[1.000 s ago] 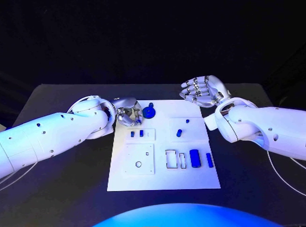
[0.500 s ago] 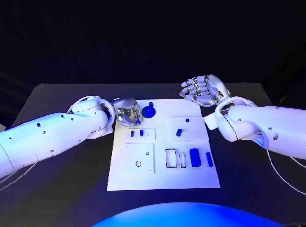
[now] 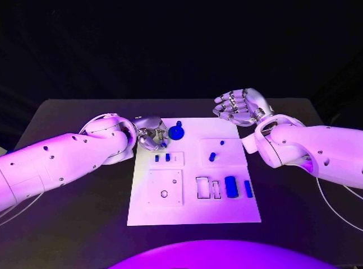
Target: Assemble the parts on the task board
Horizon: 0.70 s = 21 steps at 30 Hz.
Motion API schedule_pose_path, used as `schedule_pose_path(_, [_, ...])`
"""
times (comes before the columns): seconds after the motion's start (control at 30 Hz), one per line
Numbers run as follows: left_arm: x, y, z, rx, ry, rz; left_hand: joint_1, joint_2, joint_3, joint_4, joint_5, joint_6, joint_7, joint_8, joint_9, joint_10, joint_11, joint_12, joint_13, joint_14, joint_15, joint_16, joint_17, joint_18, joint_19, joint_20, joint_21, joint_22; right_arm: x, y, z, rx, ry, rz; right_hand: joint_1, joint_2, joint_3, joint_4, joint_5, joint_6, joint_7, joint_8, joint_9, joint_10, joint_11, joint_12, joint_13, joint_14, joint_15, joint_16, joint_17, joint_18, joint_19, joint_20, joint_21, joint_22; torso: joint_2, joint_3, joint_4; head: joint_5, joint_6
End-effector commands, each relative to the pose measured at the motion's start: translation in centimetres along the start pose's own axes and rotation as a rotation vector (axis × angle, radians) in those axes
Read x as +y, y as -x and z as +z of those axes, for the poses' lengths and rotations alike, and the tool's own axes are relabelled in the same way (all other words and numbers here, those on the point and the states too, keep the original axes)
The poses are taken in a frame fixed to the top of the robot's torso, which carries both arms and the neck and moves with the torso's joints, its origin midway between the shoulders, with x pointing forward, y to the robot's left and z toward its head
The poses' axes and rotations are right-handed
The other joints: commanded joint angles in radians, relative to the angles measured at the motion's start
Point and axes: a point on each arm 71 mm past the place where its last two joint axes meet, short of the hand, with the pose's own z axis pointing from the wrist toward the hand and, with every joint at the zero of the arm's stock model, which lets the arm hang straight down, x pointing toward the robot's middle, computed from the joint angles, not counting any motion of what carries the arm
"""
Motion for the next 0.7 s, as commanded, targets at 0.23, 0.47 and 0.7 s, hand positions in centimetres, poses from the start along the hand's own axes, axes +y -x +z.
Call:
schedule_pose_path(0.23, [0.01, -0.44, 0.11, 0.016, -0.001, -0.006, -0.026, -0.005, -0.001, -0.002, 0.002, -0.020, 0.007, -0.039, -0.007, 0.001, 0.009, -0.043, -0.006, -0.002, 0.008, -0.003, -0.020, -0.011, -0.017, 0.002, -0.013, -0.022, 0.10, -0.14, 0.00, 0.015, 0.015, -0.003, -0.006, -0.007, 0.008, 0.000, -0.003, 0.007, -0.002, -0.004, -0.001, 0.007, 0.001, -0.007, -0.001, -0.006, 0.002, 0.000, -0.002, 0.014, 0.004, 0.004, 0.001, -0.002, 0.000, 0.0006, -0.0005, 0.001, 0.001])
schedule_pose_path(0.47, [0.07, -0.35, 0.06, -0.004, -0.004, -0.012, -0.040, -0.013, 0.001, 0.000, 0.004, -0.028, 0.010, -0.056, -0.009, -0.009, 0.015, -0.069, -0.012, -0.018, 0.013, -0.010, -0.050, -0.007, -0.035, 0.006, -0.028, -0.043, 0.08, -0.13, 0.02, 0.015, 0.014, -0.003, -0.006, -0.007, 0.008, 0.000, -0.003, 0.007, -0.002, -0.004, -0.001, 0.007, 0.001, -0.007, -0.001, -0.006, 0.002, 0.000, -0.002, 0.014, 0.004, 0.004, 0.001, -0.002, -0.001, 0.0002, 0.0001, 0.001, 0.001])
schedule_pose_path(0.7, [0.06, -0.33, 0.05, -0.015, -0.007, -0.018, -0.047, -0.017, 0.002, 0.002, 0.004, -0.031, 0.011, -0.063, -0.009, -0.015, 0.018, -0.081, -0.014, -0.028, 0.016, -0.015, -0.066, -0.003, -0.047, 0.008, -0.039, -0.059, 0.08, -0.14, 0.03, 0.015, 0.015, -0.003, -0.006, -0.007, 0.008, 0.000, -0.003, 0.007, -0.002, -0.004, -0.001, 0.007, 0.001, -0.007, -0.001, -0.006, 0.002, 0.000, -0.002, 0.014, 0.004, 0.004, 0.001, -0.002, 0.000, 0.0001, 0.0004, 0.002, 0.002])
